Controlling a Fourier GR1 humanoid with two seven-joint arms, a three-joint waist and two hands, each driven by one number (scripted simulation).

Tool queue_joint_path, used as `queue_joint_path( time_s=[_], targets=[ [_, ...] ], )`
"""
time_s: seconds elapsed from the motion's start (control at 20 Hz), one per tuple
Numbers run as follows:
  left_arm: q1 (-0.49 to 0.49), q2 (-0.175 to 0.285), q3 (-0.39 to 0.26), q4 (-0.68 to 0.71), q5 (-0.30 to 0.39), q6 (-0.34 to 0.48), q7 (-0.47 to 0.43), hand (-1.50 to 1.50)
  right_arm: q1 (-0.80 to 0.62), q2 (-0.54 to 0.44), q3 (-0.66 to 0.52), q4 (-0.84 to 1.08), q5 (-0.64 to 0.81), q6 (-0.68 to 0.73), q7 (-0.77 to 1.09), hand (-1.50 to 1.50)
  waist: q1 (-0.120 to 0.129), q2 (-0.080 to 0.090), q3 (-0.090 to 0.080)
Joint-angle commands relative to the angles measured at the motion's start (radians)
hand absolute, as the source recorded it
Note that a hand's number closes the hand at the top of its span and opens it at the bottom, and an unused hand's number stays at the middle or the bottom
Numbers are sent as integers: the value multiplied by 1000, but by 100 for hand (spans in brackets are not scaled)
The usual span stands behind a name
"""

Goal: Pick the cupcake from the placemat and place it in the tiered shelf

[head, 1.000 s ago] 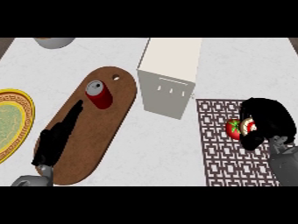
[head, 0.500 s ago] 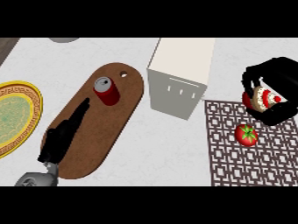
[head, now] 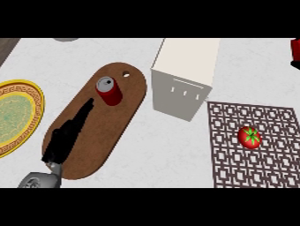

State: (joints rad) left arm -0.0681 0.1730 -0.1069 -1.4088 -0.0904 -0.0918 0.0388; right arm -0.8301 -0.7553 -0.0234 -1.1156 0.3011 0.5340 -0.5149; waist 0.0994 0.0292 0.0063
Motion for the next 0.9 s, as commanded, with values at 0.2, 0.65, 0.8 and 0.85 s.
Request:
queue_joint_path(
  time_s=[0.2,0.65,0.8,0.85],
  targets=[
    [10,-21,-12,21,-21,20,40,0,-343,113,43,357,79,-35,-44,150,-14,-7,-7],
    [6,-26,-23,5,-32,17,38,0,-571,260,65,630,184,-180,-34,150,7,3,-7],
    [-21,-15,4,52,-11,-5,14,0,-583,314,98,679,229,-237,-97,150,2,10,-8],
    [-26,-2,24,28,6,-10,20,0,-601,310,112,704,248,-224,-107,150,4,8,-7]
  ],
)
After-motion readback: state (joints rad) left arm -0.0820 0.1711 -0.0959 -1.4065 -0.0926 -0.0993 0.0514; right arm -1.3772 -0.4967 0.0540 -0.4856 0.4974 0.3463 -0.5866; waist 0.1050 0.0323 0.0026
